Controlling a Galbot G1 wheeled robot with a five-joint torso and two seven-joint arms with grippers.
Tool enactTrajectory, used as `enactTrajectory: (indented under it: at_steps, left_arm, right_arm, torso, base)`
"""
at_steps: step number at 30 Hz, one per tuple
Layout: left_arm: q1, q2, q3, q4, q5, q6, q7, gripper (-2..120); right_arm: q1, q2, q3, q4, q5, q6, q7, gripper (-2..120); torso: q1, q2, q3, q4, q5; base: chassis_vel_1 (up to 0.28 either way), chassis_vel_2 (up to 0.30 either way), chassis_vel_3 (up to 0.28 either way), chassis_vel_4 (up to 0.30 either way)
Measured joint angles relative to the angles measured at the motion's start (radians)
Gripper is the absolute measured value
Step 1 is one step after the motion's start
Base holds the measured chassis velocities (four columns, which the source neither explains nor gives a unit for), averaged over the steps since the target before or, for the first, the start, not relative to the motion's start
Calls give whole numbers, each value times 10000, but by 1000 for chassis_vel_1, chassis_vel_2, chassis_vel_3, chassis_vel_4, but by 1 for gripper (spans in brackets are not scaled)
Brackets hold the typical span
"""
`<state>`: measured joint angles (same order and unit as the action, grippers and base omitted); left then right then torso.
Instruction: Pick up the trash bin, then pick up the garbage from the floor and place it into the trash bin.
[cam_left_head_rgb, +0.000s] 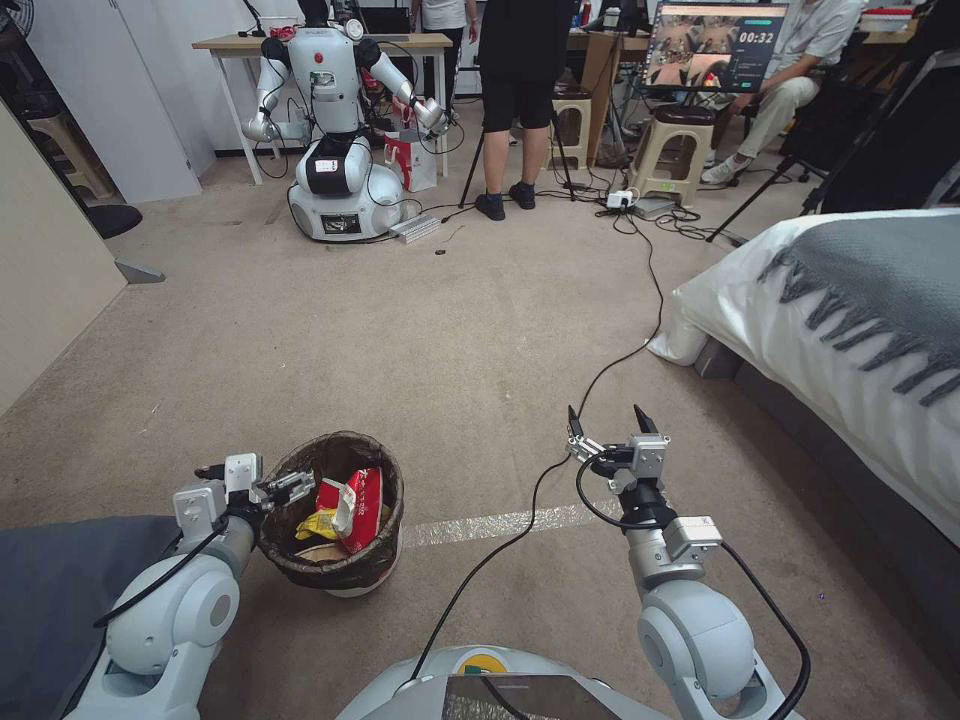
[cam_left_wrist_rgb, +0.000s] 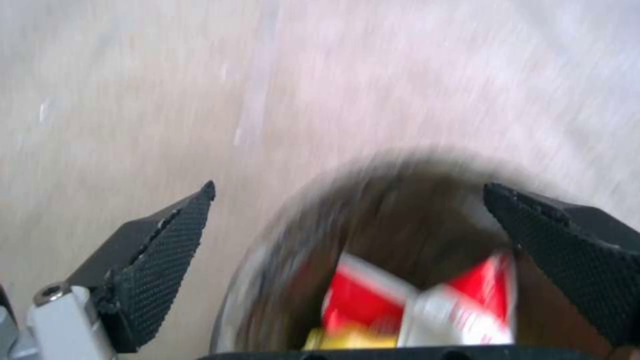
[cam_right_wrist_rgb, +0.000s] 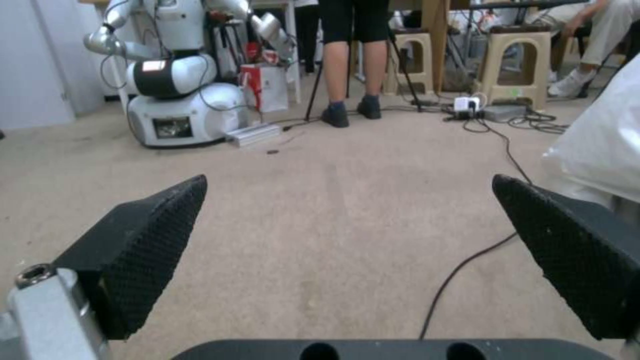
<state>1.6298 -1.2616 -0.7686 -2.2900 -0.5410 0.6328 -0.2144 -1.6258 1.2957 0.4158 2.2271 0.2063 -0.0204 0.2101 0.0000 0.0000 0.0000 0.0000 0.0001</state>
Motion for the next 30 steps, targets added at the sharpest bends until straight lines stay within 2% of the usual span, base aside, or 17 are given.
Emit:
enactTrajectory:
  at_steps: [1,2,4,5,6,8,10,11,13,14,16,18,20,21,24,30]
  left_arm:
    - [49,-40,-26,-44,134,-384,141,100]
    - [49,-40,-26,-44,134,-384,141,100]
    - [366,-293,-140,-154,1136,-2417,694,100]
    - [366,-293,-140,-154,1136,-2417,694,100]
    - [597,-521,-244,-199,1696,-3213,927,100]
    - [683,-640,-301,-214,1899,-3458,997,100]
    - [1138,-1192,-559,-258,2709,-4241,1324,100]
    - [1138,-1192,-559,-258,2709,-4241,1324,100]
    - [1641,-1725,-809,-250,3502,-5077,1580,100]
    - [1641,-1725,-809,-250,3502,-5077,1580,100]
    - [2156,-2179,-953,-181,3950,-6029,1832,100]
    - [2233,-2259,-971,-168,3994,-6204,1880,100]
    - [2652,-2604,-1015,-39,4156,-7017,2143,100]
    - [2652,-2604,-1015,-39,4156,-7017,2143,100]
    - [3160,-2854,-919,128,4396,-7831,2181,100]
    - [3172,-2850,-897,143,4426,-7865,2125,100]
  right_arm:
    - [-10,1,13,1,0,0,8,100]
    - [-10,1,13,1,0,0,8,100]
    - [-110,36,95,35,-81,6,28,100]
    - [-110,36,95,35,-81,6,28,100]
    - [-192,68,182,35,-240,59,33,100]
    - [-230,84,219,35,-303,109,33,100]
    - [-430,115,339,36,-423,289,34,100]
    - [-430,115,339,36,-423,289,34,100]
    - [-673,118,426,83,-474,485,57,100]
    - [-673,118,426,83,-474,485,57,100]
    - [-881,110,484,114,-590,644,58,100]
    - [-918,107,491,116,-609,674,58,100]
    - [-1040,92,516,118,-683,797,56,100]
    - [-1040,92,516,118,-683,797,56,100]
    - [-1138,101,574,50,-1058,1065,148,100]
    - [-1142,106,576,38,-1115,1082,166,100]
  torso:
    - [0,0,0,-1,0]
    - [0,0,0,-1,0]
    - [0,0,0,-2,1]
    - [0,0,0,-2,1]
    - [0,0,0,0,1]
    - [0,0,0,-1,1]
    - [0,0,0,0,0]
    - [0,0,0,0,0]
    - [0,0,-1,-2,2]
    - [0,0,-1,-2,2]
    - [0,0,-1,0,0]
    - [0,0,-1,0,1]
    - [0,0,-1,1,1]
    - [0,0,-1,1,1]
    - [0,0,-1,0,1]
    - [0,0,-1,-1,0]
  base:
    - [0,0,0,0]
    - [0,0,0,0]
    - [0,0,0,0]
    - [0,0,0,0]
    - [0,0,0,0]
    - [0,0,0,0]
    - [0,0,0,0]
    - [0,0,0,0]
    - [0,0,0,0]
    - [0,0,0,0]
    - [0,0,0,0]
    - [0,0,0,0]
    - [0,0,0,0]
    - [0,0,0,0]
    - [0,0,0,0]
    - [0,0,0,0]
